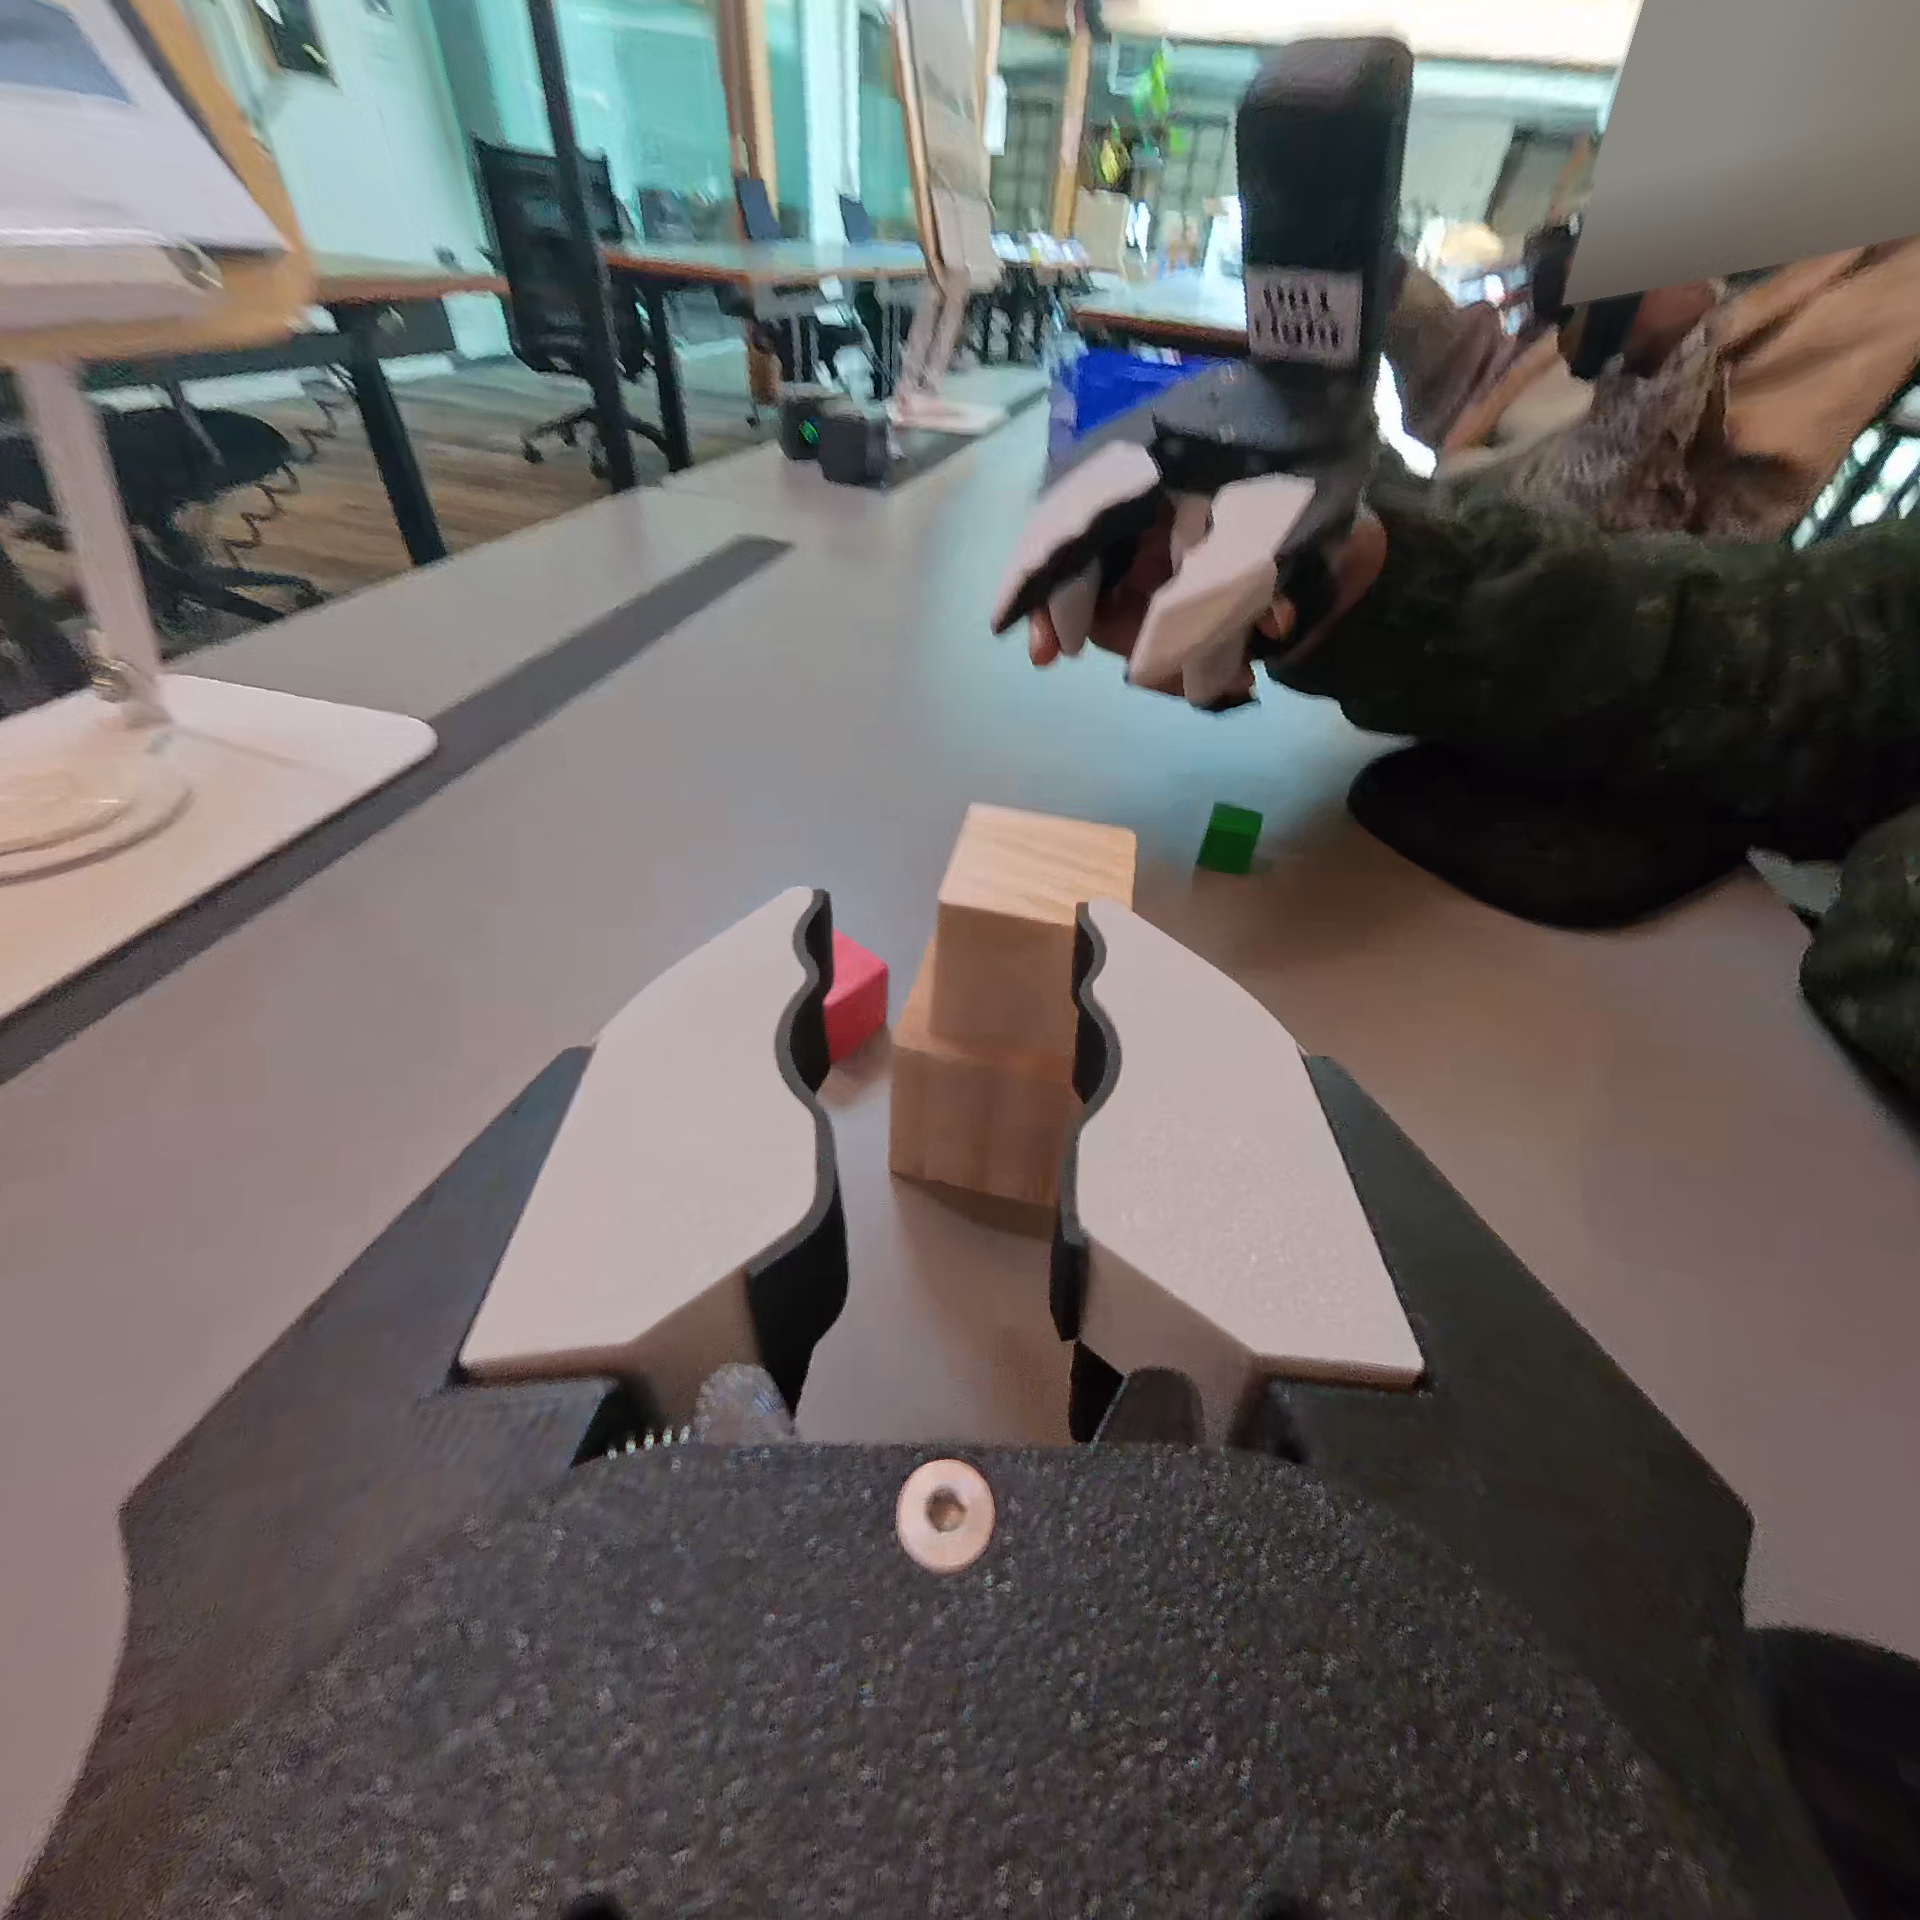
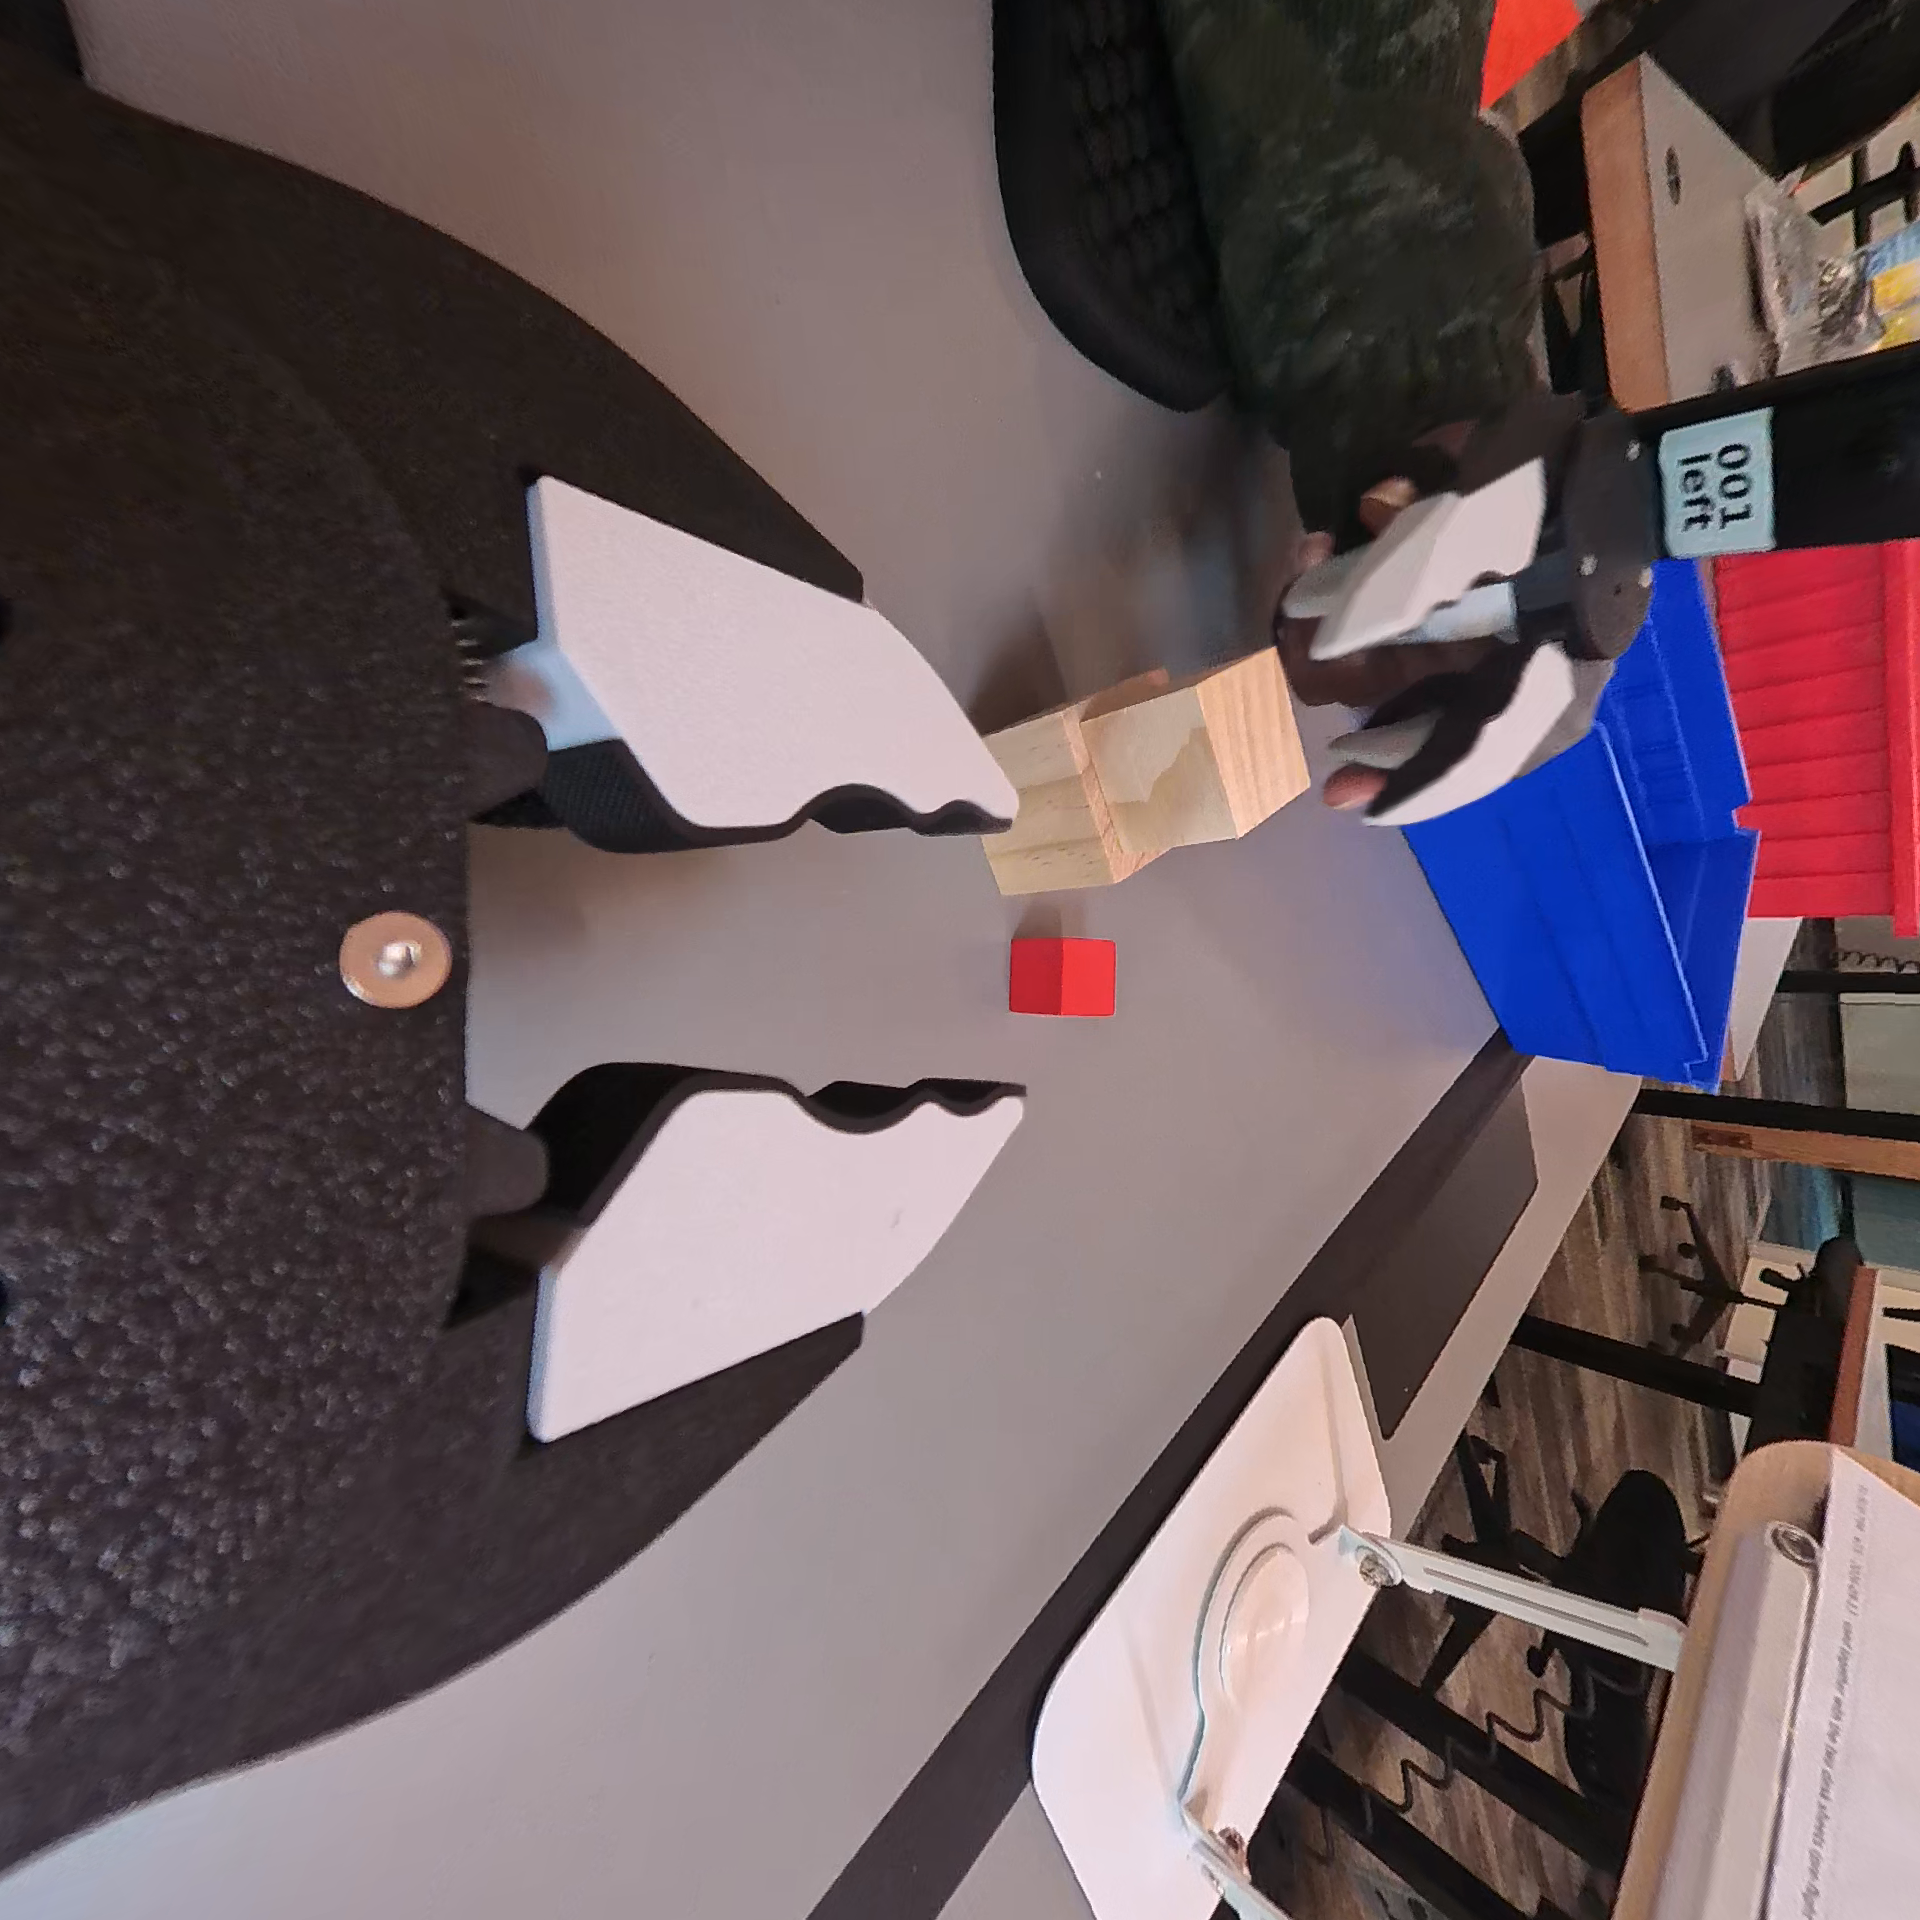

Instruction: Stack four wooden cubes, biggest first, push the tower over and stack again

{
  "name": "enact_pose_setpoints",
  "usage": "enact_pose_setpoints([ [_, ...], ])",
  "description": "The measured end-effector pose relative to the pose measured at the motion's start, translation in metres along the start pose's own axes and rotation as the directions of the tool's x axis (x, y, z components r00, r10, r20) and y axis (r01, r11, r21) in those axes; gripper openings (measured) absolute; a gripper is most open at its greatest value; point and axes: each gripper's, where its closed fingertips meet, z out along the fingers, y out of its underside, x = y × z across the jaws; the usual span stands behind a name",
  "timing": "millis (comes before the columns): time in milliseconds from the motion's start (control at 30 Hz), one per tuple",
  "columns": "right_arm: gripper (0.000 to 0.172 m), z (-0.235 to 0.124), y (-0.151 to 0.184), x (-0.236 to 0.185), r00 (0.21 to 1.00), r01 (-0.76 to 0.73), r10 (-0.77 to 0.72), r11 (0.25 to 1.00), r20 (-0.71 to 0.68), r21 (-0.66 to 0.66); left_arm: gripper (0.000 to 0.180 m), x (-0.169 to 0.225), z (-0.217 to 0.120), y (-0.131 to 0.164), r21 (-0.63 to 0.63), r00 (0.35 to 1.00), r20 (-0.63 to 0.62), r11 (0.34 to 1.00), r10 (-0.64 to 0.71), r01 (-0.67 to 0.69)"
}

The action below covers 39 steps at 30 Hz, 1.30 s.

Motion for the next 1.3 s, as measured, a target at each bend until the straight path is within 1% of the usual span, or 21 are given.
enact_pose_setpoints([
  [100,0.046,0.002,0.006,0.000,1.000,0.010,-0.010,0.999,-0.006,-0.031,0.041,-0.009,-0.016,-0.029,0.174,0.998,0.035,0.983,-0.060,0.054],
  [133,0.046,0.003,0.007,0.000,1.000,0.011,-0.011,0.999,-0.004,-0.038,0.040,-0.014,-0.021,-0.036,0.213,0.995,0.062,0.975,-0.077,0.062],
  [167,0.046,0.002,0.009,-0.001,1.000,0.012,-0.012,0.999,0.003,-0.052,0.039,-0.019,-0.025,-0.040,0.238,0.993,0.089,0.969,-0.084,0.061],
  [233,0.046,0.000,0.016,-0.004,0.999,0.019,-0.015,0.994,0.031,-0.105,0.029,-0.029,-0.032,-0.042,0.256,0.983,0.161,0.966,-0.091,0.047],
  [333,0.046,-0.004,0.024,-0.003,0.999,0.047,-0.043,0.986,0.023,-0.161,0.011,-0.049,-0.037,-0.035,0.226,0.948,0.299,0.973,-0.112,0.043],
  [400,0.044,-0.003,0.026,-0.001,0.999,0.049,-0.047,0.983,0.014,-0.176,0.000,-0.062,-0.037,-0.022,0.154,0.912,0.396,0.987,-0.106,0.048],
  [500,0.040,0.004,0.026,0.004,0.998,0.043,-0.049,0.984,-0.033,-0.171,0.000,-0.076,-0.034,-0.003,0.044,0.870,0.487,0.997,-0.076,0.062],
  [533,0.039,0.007,0.026,0.006,0.997,0.040,-0.050,0.985,-0.058,-0.166,0.000,-0.078,-0.031,0.002,0.005,0.864,0.500,0.998,-0.058,0.064],
  [633,0.038,0.020,0.026,0.011,0.993,0.024,-0.041,0.987,-0.107,-0.157,0.000,-0.082,-0.023,0.022,-0.119,0.847,0.532,0.990,0.003,0.071],
  [733,0.040,0.046,0.029,0.011,0.996,0.027,-0.045,0.978,-0.081,-0.207,0.000,-0.084,-0.016,0.032,-0.178,0.839,0.542,0.982,0.040,0.069],
  [800,0.041,0.065,0.036,0.013,0.995,0.064,-0.081,0.961,-0.053,-0.269,0.000,-0.083,-0.014,0.034,-0.185,0.839,0.543,0.980,0.042,0.071],
  [933,0.043,0.099,0.048,0.008,0.992,0.127,-0.119,0.926,0.045,-0.357,0.000,-0.080,-0.015,0.036,-0.199,0.836,0.545,0.978,0.064,0.055],
  [1033,0.044,0.115,0.049,0.008,0.980,0.197,-0.171,0.904,0.101,-0.378,0.000,-0.078,-0.017,0.035,-0.194,0.837,0.544,0.980,0.067,0.048],
  [1100,0.041,0.123,0.046,0.007,0.976,0.213,-0.177,0.906,0.129,-0.367,0.000,-0.078,-0.016,0.034,-0.186,0.841,0.538,0.981,0.057,0.053],
  [1167,0.029,0.127,0.044,0.007,0.975,0.211,-0.171,0.911,0.140,-0.353,0.000,-0.077,-0.015,0.035,-0.186,0.849,0.526,0.981,0.057,0.050],
  [1300,0.029,0.119,0.044,0.012,0.977,0.209,-0.176,0.910,0.122,-0.359,0.000,-0.071,-0.010,0.032,-0.177,0.871,0.487,0.984,0.062,0.028],
])
